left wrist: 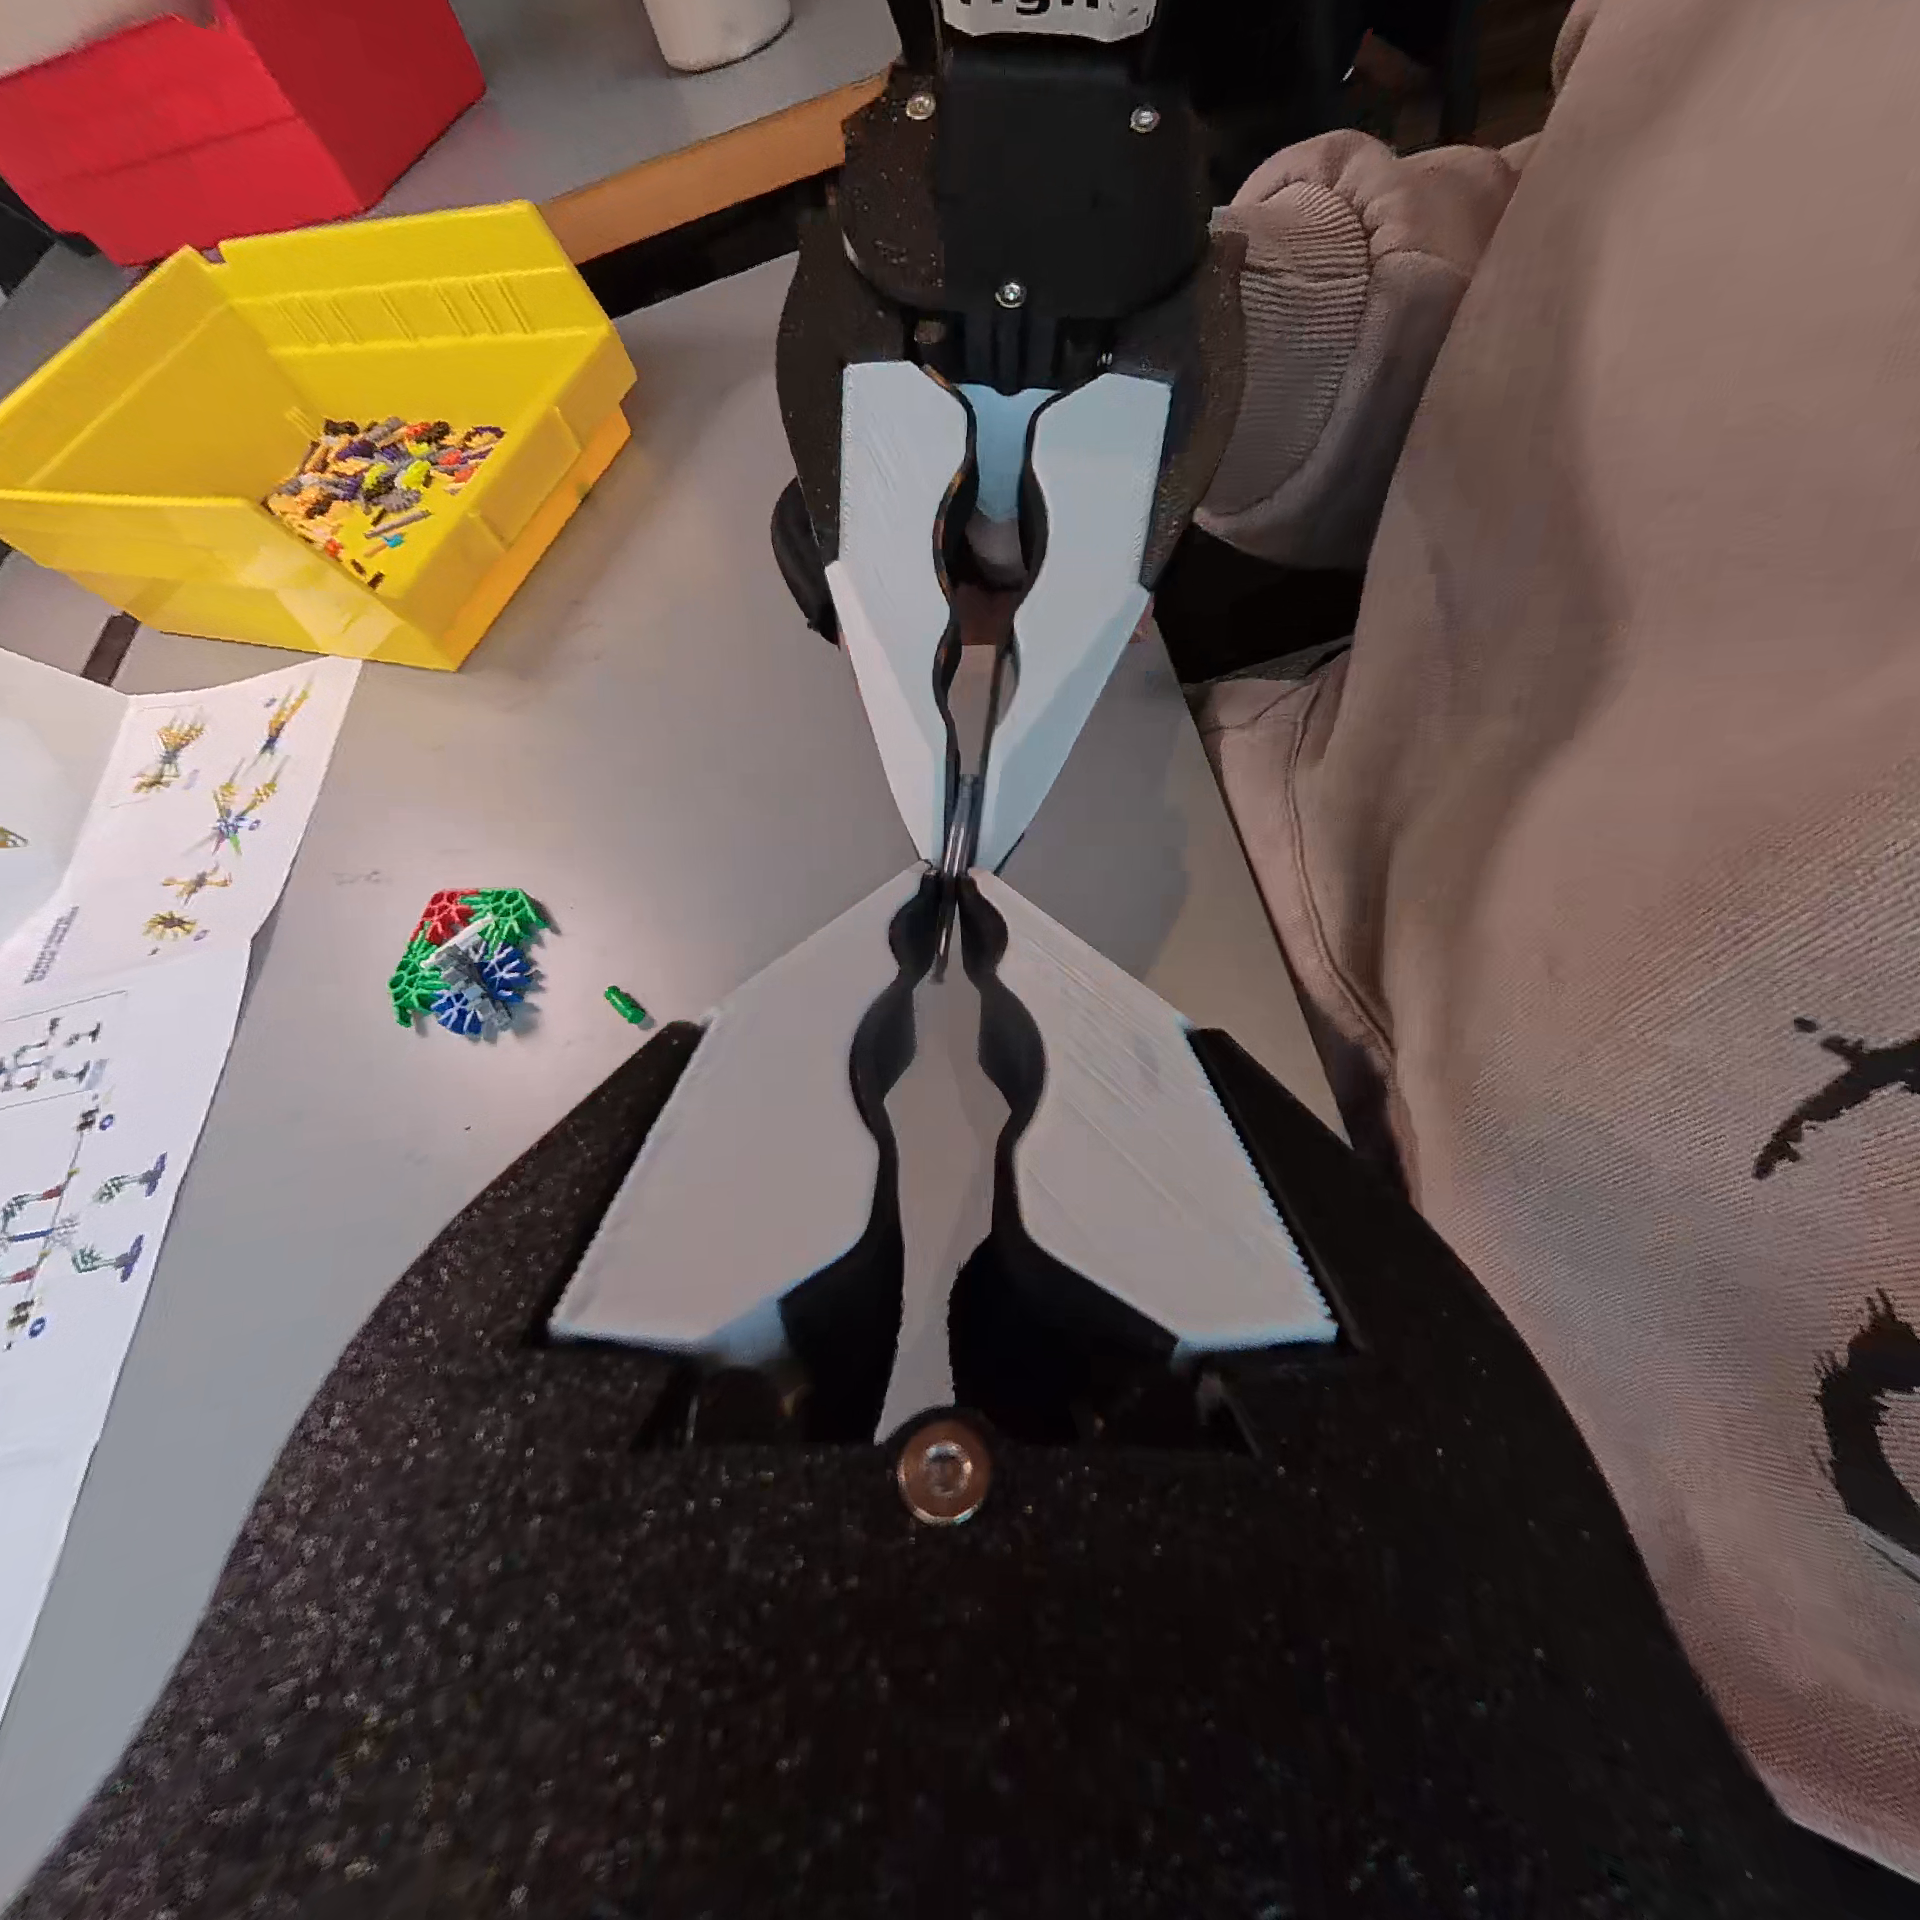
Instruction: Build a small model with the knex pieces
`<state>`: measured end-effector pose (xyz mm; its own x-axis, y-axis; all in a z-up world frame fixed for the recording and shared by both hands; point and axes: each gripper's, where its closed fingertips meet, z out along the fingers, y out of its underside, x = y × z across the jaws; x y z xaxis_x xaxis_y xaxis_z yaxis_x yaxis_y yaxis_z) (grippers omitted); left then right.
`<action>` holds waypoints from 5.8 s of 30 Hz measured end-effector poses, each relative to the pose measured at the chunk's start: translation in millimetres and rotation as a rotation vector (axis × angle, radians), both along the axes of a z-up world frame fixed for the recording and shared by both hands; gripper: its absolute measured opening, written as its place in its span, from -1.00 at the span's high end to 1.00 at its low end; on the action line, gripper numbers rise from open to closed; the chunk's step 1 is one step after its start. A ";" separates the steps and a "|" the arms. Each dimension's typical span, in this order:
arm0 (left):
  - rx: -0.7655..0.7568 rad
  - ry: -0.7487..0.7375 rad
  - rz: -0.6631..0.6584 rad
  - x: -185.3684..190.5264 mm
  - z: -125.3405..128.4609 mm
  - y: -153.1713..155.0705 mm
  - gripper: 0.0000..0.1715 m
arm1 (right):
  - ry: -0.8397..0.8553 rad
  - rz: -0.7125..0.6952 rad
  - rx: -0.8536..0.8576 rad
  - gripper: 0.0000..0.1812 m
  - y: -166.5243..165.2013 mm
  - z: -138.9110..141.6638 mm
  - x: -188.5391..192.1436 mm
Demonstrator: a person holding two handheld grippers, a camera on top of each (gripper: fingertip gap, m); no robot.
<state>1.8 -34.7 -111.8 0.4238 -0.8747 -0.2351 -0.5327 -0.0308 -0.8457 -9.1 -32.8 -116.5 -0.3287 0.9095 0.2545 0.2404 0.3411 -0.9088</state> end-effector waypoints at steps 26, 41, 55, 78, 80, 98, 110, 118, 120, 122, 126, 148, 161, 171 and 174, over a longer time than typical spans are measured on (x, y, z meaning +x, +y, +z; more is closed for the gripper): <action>-0.045 -0.038 -0.106 26.4 -12.6 5.7 0.98 | -0.033 -0.069 0.013 0.98 7.5 -7.6 29.7; -0.029 -0.378 0.501 -110.9 27.6 59.0 0.65 | 0.101 -0.544 -0.022 0.98 122.1 17.0 63.3; -0.022 -0.518 0.888 -213.9 -9.6 66.9 0.37 | 0.216 -0.960 -0.090 0.98 218.4 30.0 137.9; 0.023 -0.580 0.929 -226.6 -11.6 61.4 0.40 | 0.100 -1.281 0.009 0.98 367.1 58.1 164.4; 0.032 -0.583 0.930 -227.1 -10.2 60.7 0.41 | 0.070 -1.298 0.027 0.98 390.4 58.1 157.8; 0.045 -0.449 0.963 -221.3 -21.9 66.9 0.43 | -0.028 -1.505 0.032 0.44 478.7 17.8 152.0; 0.050 -0.421 0.987 -223.8 -23.3 68.8 0.43 | 0.057 -0.637 -0.161 0.58 250.0 46.6 48.2; 0.045 -0.394 0.948 -215.3 -26.3 69.4 0.43 | -0.326 -0.071 -0.039 0.64 140.4 -59.5 -10.6; 0.046 -0.386 0.940 -213.5 -26.6 69.4 0.44 | -0.382 -0.026 -0.032 0.68 139.0 -71.5 -18.4; 0.049 -0.382 0.932 -211.7 -26.5 69.1 0.44 | -0.430 0.001 -0.056 0.70 142.0 -80.3 -23.9; 0.052 -0.378 0.918 -209.2 -26.0 68.5 0.45 | -0.507 0.039 -0.067 0.73 147.9 -93.3 -29.9; 0.075 -0.406 0.746 -176.1 -13.1 63.4 0.54 | -0.168 -0.048 -0.038 0.95 141.9 -28.2 -67.2; -0.353 -0.939 0.441 -124.8 24.5 96.5 0.55 | 0.186 -0.132 0.110 0.94 127.6 10.2 -99.0; -0.433 -0.890 0.349 -91.9 -4.4 110.2 0.61 | 0.125 -0.107 0.280 0.94 117.2 -19.5 -102.1; -0.455 -0.916 0.348 -94.7 -4.7 107.8 0.65 | 0.143 -0.101 0.327 0.94 113.4 -17.7 -102.2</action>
